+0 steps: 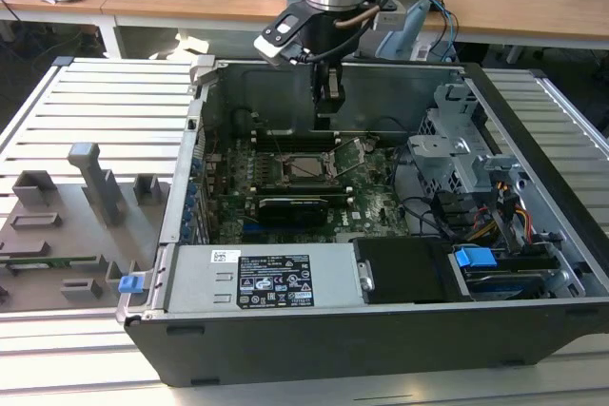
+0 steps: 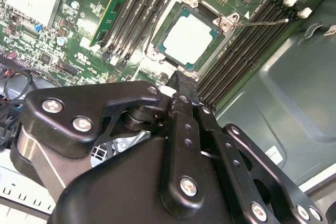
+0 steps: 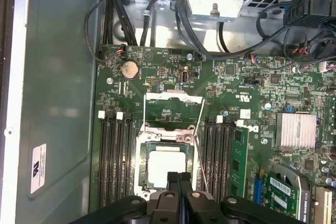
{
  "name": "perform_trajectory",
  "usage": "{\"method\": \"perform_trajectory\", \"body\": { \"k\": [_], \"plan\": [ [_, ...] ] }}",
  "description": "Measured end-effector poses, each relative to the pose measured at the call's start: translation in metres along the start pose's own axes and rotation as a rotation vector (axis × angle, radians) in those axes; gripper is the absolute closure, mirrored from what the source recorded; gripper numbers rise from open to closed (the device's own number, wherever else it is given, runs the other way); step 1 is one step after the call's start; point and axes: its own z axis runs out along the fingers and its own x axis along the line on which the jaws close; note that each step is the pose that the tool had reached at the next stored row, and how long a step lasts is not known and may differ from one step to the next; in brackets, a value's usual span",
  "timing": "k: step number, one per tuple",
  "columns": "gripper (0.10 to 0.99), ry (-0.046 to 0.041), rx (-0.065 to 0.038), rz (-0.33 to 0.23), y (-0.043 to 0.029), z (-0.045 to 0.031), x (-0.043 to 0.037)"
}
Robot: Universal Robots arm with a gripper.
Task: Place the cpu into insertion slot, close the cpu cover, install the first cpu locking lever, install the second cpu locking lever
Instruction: 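Close the cpu cover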
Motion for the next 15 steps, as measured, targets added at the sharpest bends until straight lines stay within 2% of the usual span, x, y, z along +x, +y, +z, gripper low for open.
{"method": "perform_trajectory", "body": {
  "k": [1,4,10,15],
  "plan": [
    [0.980,-0.0001,0.000,0.000,0.0016,0.0000,-0.0001],
    [0.980,-0.0002,0.000,0.000,0.0155,0.0004,-0.0007],
    [0.980,-0.0036,0.001,0.000,0.0508,0.0012,-0.0020],
    [0.980,-0.0038,0.000,0.000,0.0627,0.0015,-0.0023]
  ]
}}
